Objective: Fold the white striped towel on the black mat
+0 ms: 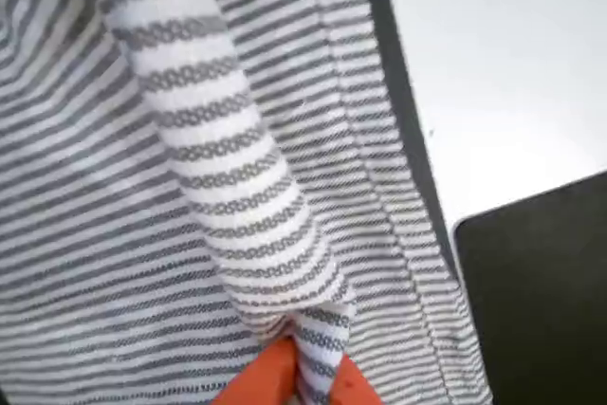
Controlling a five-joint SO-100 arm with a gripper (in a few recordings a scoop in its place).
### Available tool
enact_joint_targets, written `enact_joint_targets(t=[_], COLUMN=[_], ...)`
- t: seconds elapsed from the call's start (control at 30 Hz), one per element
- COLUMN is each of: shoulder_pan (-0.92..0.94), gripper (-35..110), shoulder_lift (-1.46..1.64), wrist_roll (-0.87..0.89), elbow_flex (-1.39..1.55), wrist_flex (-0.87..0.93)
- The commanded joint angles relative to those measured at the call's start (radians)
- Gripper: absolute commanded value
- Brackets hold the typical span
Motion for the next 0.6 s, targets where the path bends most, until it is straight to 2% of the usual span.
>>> enact_joint_targets(t=[0.0, 0.43, 0.57], shoulder_pan=[0.020, 0.084, 0.112], gripper=[0, 2, 8], shoulder_lift=[0.000, -0.086, -0.100], wrist_roll=[-0.021, -0.143, -0.164], elbow_flex=[-0.020, 0.074, 0.117], wrist_flex=[-0.028, -0.250, -0.345])
